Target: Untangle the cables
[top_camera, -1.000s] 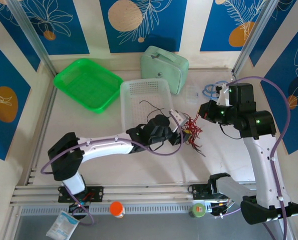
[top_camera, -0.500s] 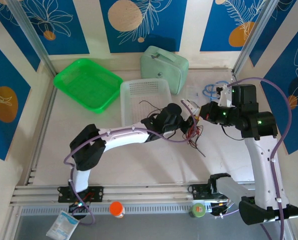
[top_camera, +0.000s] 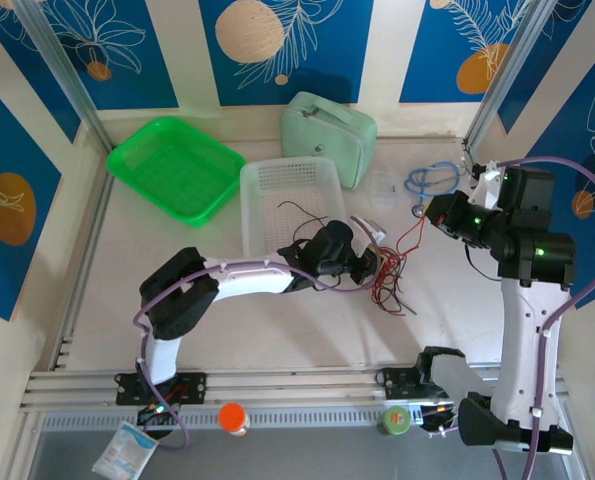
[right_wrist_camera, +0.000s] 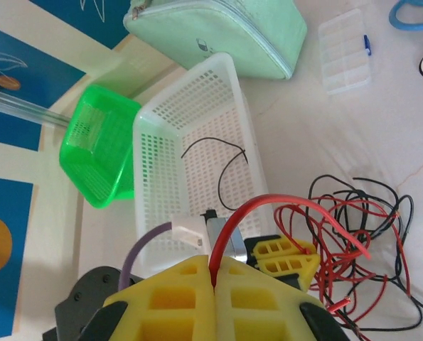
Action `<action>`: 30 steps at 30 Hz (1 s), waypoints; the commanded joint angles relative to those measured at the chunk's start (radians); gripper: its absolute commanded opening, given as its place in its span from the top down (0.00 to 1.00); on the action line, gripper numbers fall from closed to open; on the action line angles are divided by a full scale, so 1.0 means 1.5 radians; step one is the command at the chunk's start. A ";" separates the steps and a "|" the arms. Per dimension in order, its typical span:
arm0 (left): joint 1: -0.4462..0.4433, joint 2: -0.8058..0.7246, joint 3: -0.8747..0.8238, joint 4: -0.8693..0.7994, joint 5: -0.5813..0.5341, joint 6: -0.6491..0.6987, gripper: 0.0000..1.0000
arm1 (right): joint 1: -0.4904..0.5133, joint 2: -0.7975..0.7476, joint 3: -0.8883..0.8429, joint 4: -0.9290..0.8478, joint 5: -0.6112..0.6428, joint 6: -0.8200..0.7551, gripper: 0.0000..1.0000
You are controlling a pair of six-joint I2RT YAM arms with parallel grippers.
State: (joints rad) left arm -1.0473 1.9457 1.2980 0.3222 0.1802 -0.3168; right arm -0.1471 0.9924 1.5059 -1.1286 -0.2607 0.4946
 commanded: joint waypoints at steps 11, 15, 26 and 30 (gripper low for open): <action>-0.031 0.055 0.021 0.032 0.025 -0.063 0.97 | -0.084 0.075 0.245 -0.038 -0.075 -0.015 1.00; -0.038 0.075 0.038 0.019 0.017 -0.064 0.98 | -0.089 0.105 0.324 -0.052 -0.086 -0.012 1.00; -0.042 -0.115 0.076 -0.172 -0.024 0.102 0.25 | -0.099 0.093 0.287 -0.034 -0.113 -0.040 1.00; -0.050 -0.182 0.109 -0.275 -0.033 0.158 0.03 | -0.093 0.073 0.220 -0.025 -0.095 -0.055 1.00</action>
State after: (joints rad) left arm -1.1072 1.7611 1.4059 0.0433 0.1440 -0.1856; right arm -0.2901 1.1229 1.8832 -1.1671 -0.4004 0.4503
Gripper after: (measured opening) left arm 0.933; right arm 0.050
